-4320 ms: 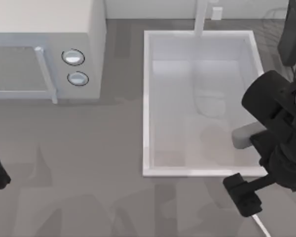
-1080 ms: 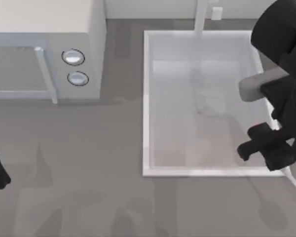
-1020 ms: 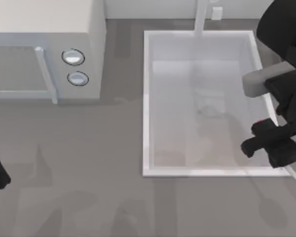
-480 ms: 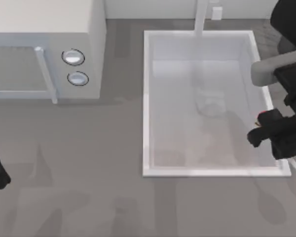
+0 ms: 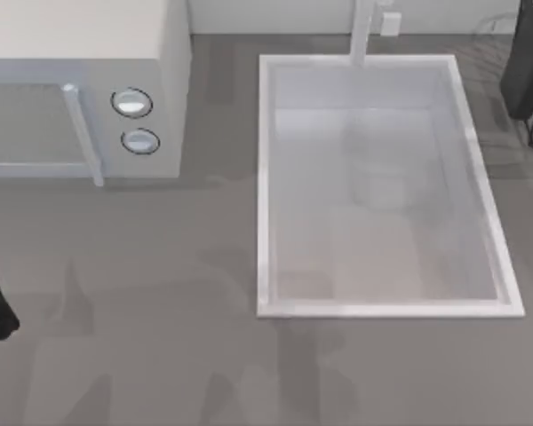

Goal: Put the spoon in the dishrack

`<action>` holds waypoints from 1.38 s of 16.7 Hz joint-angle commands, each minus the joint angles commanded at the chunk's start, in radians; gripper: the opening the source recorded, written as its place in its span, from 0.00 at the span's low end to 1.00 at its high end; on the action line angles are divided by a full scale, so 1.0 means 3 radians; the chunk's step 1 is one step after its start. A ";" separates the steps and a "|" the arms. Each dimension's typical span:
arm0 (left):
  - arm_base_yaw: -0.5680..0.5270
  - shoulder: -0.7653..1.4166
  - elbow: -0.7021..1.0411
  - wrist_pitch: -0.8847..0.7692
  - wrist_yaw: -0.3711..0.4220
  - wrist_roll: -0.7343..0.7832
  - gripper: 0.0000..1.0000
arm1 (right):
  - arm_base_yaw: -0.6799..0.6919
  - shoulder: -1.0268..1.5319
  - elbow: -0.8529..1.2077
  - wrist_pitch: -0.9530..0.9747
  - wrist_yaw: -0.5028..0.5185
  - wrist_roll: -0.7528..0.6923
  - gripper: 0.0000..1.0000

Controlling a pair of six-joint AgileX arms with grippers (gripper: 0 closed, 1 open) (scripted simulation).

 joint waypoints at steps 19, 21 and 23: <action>0.0000 0.0000 0.0000 0.0000 0.0000 0.0000 1.00 | -0.2556 -0.1106 -0.0635 0.2804 -0.1259 -0.0391 0.00; 0.0000 0.0000 0.0000 0.0000 0.0000 0.0000 1.00 | -0.2520 -0.0994 -0.0637 0.2916 -0.1223 -0.0390 0.00; 0.0000 0.0000 0.0000 0.0000 0.0000 0.0000 1.00 | -0.2444 -0.0746 -0.0653 0.3167 -0.1139 -0.0388 0.00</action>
